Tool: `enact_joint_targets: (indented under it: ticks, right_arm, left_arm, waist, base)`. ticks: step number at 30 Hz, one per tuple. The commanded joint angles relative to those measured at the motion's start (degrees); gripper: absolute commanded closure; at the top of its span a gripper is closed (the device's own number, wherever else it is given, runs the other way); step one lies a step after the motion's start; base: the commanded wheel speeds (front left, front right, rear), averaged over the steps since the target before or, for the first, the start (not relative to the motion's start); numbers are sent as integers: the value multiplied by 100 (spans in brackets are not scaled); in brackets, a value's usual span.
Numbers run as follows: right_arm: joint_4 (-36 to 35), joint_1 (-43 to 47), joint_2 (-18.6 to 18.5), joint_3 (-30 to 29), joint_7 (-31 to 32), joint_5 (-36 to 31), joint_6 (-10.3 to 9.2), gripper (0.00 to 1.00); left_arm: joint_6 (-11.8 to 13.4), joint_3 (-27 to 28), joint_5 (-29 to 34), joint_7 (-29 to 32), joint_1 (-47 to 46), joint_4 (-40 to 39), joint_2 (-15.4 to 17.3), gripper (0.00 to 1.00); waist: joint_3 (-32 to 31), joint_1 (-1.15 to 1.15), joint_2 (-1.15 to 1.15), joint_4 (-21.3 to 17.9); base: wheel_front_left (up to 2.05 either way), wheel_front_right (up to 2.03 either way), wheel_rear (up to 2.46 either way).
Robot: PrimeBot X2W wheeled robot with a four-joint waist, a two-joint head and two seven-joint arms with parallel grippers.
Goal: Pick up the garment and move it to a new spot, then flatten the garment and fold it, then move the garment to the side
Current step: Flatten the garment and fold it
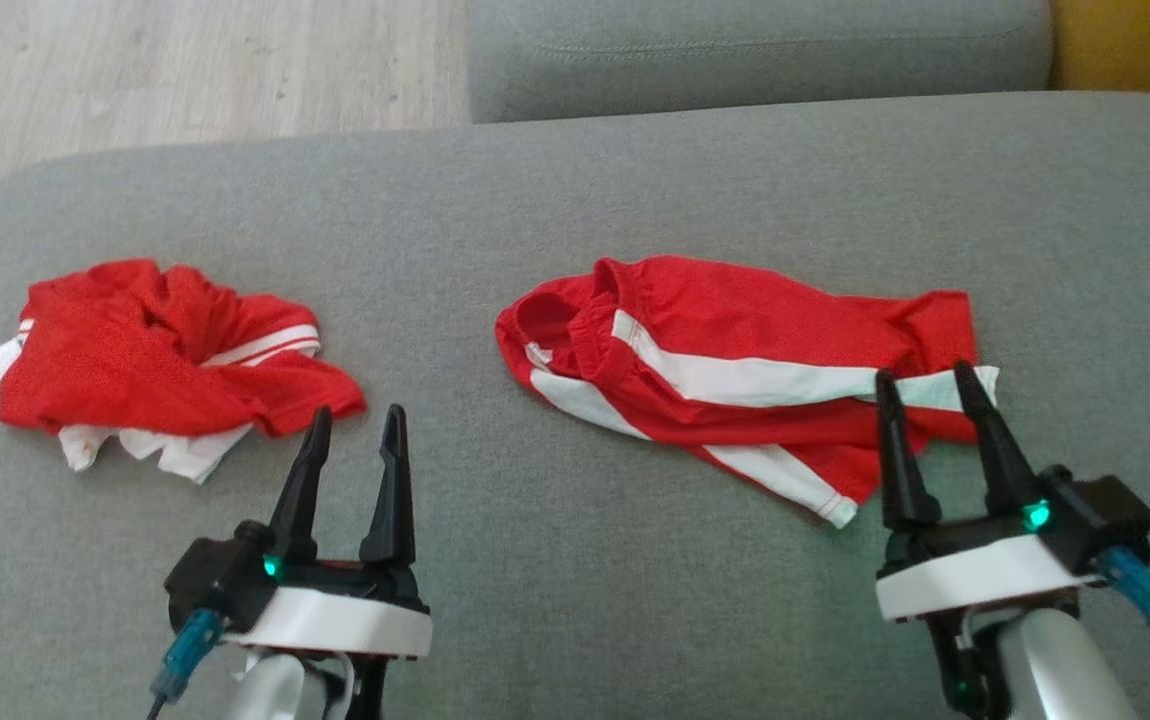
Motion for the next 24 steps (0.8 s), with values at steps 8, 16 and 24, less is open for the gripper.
enact_joint_targets:
  ticks: [8, 16, 24]
  right_arm:
    - [465, -802, -13, 765, 199, -660, -4, 0]
    - [1501, -1655, -172, 1470, 592, -861, -4, 0]
    - [2464, -2108, -249, 1477, 541, -815, -4, 0]
  left_arm:
    - [-23, 1, -114, -54, -411, -178, 2, 0]
    - [10, -195, -260, -54, -526, -113, 2, 0]
    - [45, -312, -350, -54, -596, -69, 2, 0]
  waist:
    - [299, 0, 0, 406]
    - [546, 0, 0, 825]
    - [673, 0, 0, 1145]
  base:
    - [0, 0, 0]
    - [0, 0, 0]
    - [0, 0, 0]
